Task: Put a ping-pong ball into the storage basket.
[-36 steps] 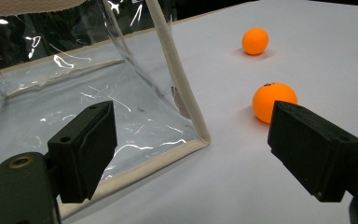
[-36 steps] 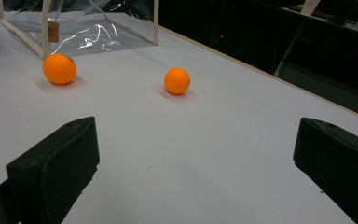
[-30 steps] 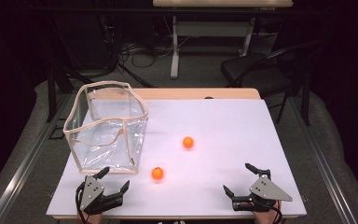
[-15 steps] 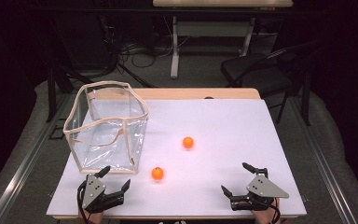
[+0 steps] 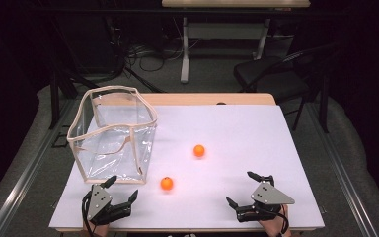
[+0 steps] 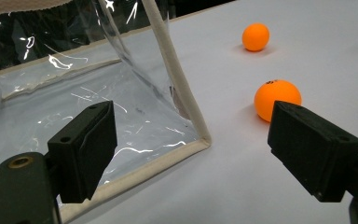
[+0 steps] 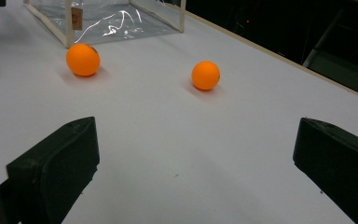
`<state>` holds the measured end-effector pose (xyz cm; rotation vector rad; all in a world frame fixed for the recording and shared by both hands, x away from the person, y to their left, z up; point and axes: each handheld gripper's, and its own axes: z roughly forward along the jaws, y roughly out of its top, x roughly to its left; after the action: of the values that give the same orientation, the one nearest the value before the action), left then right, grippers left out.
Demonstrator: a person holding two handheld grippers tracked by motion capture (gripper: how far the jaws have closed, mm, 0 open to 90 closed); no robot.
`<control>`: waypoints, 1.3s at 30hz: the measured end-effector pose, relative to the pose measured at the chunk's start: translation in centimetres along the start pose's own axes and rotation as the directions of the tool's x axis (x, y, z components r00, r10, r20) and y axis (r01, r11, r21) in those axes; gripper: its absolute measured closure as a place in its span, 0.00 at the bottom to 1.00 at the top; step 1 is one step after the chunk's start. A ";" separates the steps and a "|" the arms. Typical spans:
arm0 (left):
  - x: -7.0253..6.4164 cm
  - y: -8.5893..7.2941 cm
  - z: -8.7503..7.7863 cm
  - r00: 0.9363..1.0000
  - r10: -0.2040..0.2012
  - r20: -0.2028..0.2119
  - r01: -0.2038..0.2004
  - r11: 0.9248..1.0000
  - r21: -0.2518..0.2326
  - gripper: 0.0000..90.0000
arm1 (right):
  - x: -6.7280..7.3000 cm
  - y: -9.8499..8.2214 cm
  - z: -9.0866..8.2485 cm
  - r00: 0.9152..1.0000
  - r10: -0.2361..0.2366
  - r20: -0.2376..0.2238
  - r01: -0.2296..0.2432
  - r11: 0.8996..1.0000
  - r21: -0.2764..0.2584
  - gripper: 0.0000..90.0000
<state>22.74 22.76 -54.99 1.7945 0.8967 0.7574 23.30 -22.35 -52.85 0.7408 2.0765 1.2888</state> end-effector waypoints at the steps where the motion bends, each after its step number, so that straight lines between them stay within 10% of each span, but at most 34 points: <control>1: 0.0 0.0 0.0 1.000 0.002 0.001 -0.002 1.000 0.002 0.18 | 0.1 0.1 0.2 1.000 -0.001 -0.006 0.001 1.000 0.002 0.00; 39: -0.1 0.0 0.3 1.000 0.000 0.001 0.000 1.000 0.011 0.18 | 2.8 3.0 6.3 0.983 0.015 -0.184 -0.006 0.999 0.052 0.00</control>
<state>22.93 22.59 -55.14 1.8047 0.9017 0.7531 26.43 -15.49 -52.90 0.6771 2.2628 1.3603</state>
